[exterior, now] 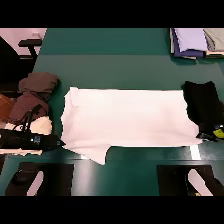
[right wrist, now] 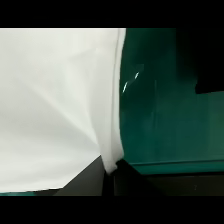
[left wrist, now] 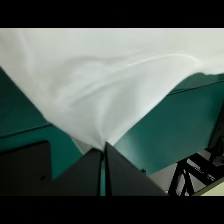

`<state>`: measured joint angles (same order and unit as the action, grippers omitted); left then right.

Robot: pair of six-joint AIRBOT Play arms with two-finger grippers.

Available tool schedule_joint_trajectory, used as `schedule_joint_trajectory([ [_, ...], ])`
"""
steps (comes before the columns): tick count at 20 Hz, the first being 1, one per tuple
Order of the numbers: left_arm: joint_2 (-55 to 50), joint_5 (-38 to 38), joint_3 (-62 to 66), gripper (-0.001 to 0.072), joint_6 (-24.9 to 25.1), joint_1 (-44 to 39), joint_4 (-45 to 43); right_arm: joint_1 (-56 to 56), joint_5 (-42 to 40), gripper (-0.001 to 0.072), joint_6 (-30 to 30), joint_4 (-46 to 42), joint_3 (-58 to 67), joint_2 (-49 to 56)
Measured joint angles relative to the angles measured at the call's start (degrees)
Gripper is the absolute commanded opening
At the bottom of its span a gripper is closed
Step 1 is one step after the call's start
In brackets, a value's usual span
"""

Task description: Fold the shirts.

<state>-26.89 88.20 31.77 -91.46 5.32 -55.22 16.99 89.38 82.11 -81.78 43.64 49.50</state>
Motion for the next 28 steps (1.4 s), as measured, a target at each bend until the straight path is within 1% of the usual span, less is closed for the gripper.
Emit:
schedule_joint_trajectory([
  [2,-0.2,-1.2,2.5,0.0022,-0.5,0.0,-0.7,-1.4,0.4,0.0013,0.0,-0.6,2.6,-0.9],
  [4,-3.6,-4.3,5.0,0.0022,0.0,0.0,-1.3,-3.8,-0.3,0.0013,0.0,-1.1,5.9,1.1],
  [5,-6.2,-6.0,6.3,0.0023,1.1,0.0,-1.3,-5.0,-1.0,0.0013,0.0,-1.2,7.6,2.8],
  [8,-16.9,-12.3,10.7,0.0024,4.7,0.0,-1.3,-8.0,-4.0,0.0013,0.2,-0.6,14.0,10.9],
  [12,-33.1,-20.4,19.1,0.0024,9.4,0.0,-0.1,-9.6,-7.4,0.0013,0.4,3.5,23.0,23.4],
  [15,-44.0,-24.4,26.3,0.0025,12.3,0.0,1.5,-10.0,-8.7,0.0014,0.5,6.1,29.6,31.6],
  [18,-51.7,-27.0,31.6,0.0026,14.1,0.0,3.7,-10.1,-9.3,0.0017,0.5,7.8,34.9,37.9],
  [19,-53.3,-27.6,32.7,0.0027,14.4,0.0,4.3,-10.1,-9.4,0.0087,0.5,8.5,36.3,39.7],
  [20,-54.6,-28.2,33.6,0.0150,14.7,0.0,4.9,-10.1,-9.6,0.0309,0.5,9.5,37.4,41.1],
  [21,-55.4,-28.4,34.2,0.0436,14.9,0.0,5.1,-9.9,-9.8,0.0467,0.4,10.9,38.5,42.4],
  [22,-56.0,-28.8,34.7,0.0509,15.0,0.0,5.7,-9.6,-9.9,0.0486,0.0,12.7,39.4,43.4],
  [27,-57.1,-27.1,36.3,0.0499,15.3,0.0,7.3,-5.7,-9.8,0.0488,-4.2,19.6,39.9,44.0],
  [28,-57.1,-26.6,36.6,0.0489,15.3,0.0,7.5,-4.4,-9.7,0.0505,-5.0,20.2,38.8,43.3],
])
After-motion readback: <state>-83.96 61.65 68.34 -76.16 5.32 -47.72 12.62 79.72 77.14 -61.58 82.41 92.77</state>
